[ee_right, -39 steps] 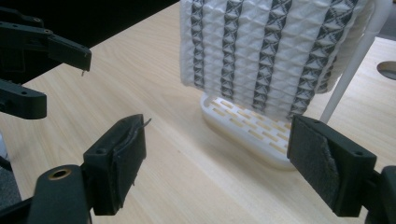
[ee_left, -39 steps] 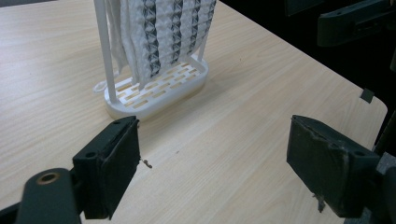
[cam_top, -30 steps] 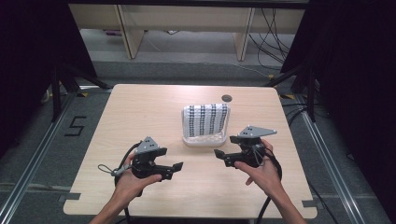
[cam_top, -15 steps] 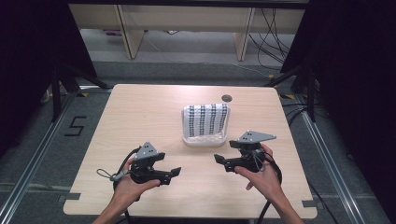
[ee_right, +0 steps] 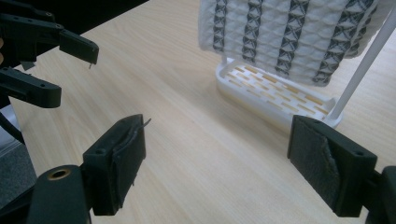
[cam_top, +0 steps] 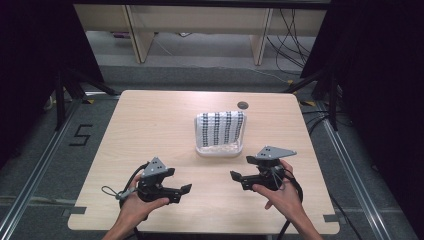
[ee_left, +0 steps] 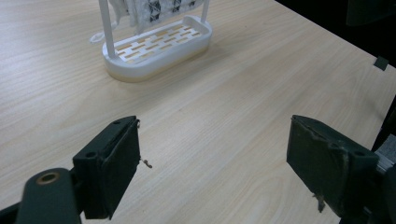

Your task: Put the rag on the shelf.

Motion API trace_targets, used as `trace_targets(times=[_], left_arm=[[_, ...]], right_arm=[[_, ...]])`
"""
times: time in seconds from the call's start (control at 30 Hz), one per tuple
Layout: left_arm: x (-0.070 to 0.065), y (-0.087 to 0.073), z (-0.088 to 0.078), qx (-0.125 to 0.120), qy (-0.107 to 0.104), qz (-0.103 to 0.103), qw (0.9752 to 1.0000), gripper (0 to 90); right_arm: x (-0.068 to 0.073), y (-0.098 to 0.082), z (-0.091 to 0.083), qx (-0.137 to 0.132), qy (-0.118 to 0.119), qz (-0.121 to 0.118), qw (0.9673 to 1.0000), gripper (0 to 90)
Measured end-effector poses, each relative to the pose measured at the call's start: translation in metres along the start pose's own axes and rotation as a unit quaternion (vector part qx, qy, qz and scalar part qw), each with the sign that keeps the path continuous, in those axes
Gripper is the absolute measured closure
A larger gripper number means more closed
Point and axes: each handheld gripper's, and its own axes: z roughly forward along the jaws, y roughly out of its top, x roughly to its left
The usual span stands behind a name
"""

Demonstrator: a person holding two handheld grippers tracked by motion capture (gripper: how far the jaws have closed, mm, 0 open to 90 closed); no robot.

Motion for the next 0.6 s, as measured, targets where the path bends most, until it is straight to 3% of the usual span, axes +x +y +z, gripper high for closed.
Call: trace_targets(times=[0.03, 0.13, 0.2, 0.23, 0.33, 0.6], left_arm=[[0.0, -0.002, 0.0, 0.002, -0.002, 0.0, 1.0, 16.6], [0.0, -0.006, 0.0, 0.002, -0.002, -0.002, 1.0, 16.6], [0.0, -0.007, 0.0, 0.003, -0.002, -0.002, 1.0, 16.6], [0.0, -0.009, 0.0, 0.001, -0.004, -0.003, 1.0, 16.6], [0.0, -0.011, -0.001, 0.003, 0.001, -0.003, 1.0, 16.6], [0.001, -0.018, -0.006, 0.004, 0.001, -0.003, 1.0, 16.6]], right_arm=[[0.002, -0.002, -0.001, 0.008, 0.001, 0.019, 0.9998, 20.5], [0.001, -0.005, 0.0, 0.008, -0.003, 0.014, 0.9999, 20.5], [-0.001, -0.006, 0.002, 0.002, 0.007, 0.006, 1.0, 20.4], [0.002, -0.008, 0.0, 0.01, 0.002, 0.022, 0.9997, 20.4], [0.001, -0.01, 0.001, 0.005, 0.003, 0.015, 0.9999, 20.4], [0.002, -0.021, 0.001, 0.01, 0.008, 0.028, 0.9995, 20.4]])
